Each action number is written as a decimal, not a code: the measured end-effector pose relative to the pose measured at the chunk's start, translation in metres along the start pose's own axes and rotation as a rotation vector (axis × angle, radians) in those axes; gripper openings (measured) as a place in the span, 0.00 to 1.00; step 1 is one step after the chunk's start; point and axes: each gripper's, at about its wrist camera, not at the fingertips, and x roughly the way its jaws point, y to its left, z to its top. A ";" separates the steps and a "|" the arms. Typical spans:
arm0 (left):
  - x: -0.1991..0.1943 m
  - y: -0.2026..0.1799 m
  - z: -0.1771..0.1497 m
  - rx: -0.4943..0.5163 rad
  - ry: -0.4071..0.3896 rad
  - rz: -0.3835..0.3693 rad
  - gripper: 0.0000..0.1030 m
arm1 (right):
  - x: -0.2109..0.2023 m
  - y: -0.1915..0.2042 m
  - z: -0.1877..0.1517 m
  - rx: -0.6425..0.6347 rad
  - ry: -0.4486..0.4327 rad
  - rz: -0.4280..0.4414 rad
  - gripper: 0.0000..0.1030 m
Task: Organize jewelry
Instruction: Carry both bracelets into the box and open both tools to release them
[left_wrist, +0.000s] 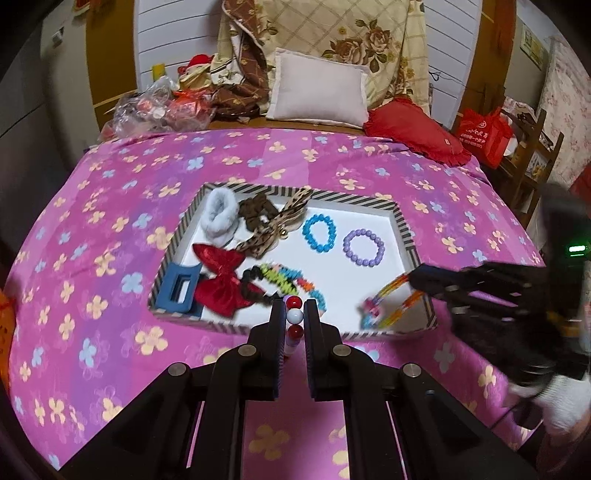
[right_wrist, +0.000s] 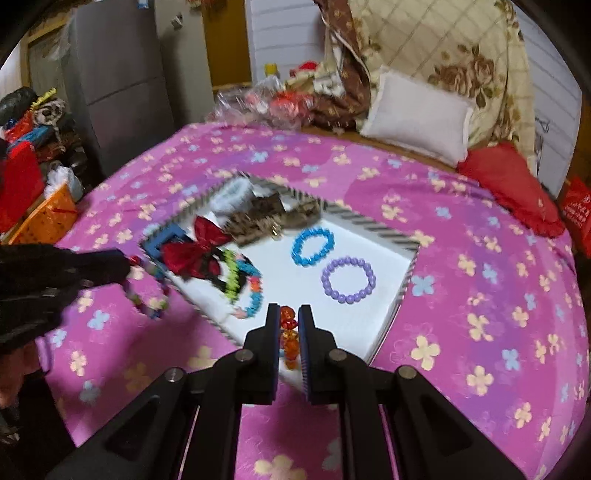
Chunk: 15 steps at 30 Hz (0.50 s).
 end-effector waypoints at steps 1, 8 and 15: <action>0.002 -0.002 0.003 0.003 0.000 -0.002 0.17 | 0.008 -0.006 -0.001 0.014 0.015 -0.006 0.09; 0.038 -0.028 0.028 -0.005 0.043 -0.060 0.17 | 0.053 -0.041 -0.004 0.041 0.098 -0.086 0.09; 0.093 -0.038 0.039 -0.047 0.109 -0.132 0.17 | 0.046 -0.053 -0.010 0.113 0.045 -0.039 0.14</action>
